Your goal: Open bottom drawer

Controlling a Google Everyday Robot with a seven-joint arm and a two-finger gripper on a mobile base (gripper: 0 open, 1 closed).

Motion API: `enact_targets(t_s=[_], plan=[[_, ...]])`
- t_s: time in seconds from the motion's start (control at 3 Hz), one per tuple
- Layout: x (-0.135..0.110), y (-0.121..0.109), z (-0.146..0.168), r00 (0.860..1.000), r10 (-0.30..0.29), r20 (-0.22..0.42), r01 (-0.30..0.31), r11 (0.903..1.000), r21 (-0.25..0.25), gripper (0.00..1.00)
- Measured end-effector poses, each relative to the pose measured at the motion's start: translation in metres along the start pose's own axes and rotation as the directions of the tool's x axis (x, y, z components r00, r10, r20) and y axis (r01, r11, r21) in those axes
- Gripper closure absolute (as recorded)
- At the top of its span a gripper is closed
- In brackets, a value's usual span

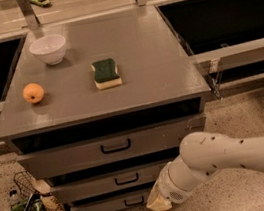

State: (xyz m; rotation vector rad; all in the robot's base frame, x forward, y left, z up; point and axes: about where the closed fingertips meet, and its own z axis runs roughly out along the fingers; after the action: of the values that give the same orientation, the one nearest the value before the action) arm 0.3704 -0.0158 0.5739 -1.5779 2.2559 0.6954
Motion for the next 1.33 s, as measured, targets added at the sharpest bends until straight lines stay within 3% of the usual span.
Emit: enact_targets(t_s=[0.33,1.0,1.33], plan=[[0.011,-0.034,0.07,0.997,0.038,0.073,-0.039,0.9992,0.01,1.0],[0.012,-0.035,0.074,0.998,0.04,0.057,-0.041,0.9989,0.021,1.0],[0.038,-0.025,0.097,0.999,0.053,-0.004,-0.053,0.9975,0.047,1.0]])
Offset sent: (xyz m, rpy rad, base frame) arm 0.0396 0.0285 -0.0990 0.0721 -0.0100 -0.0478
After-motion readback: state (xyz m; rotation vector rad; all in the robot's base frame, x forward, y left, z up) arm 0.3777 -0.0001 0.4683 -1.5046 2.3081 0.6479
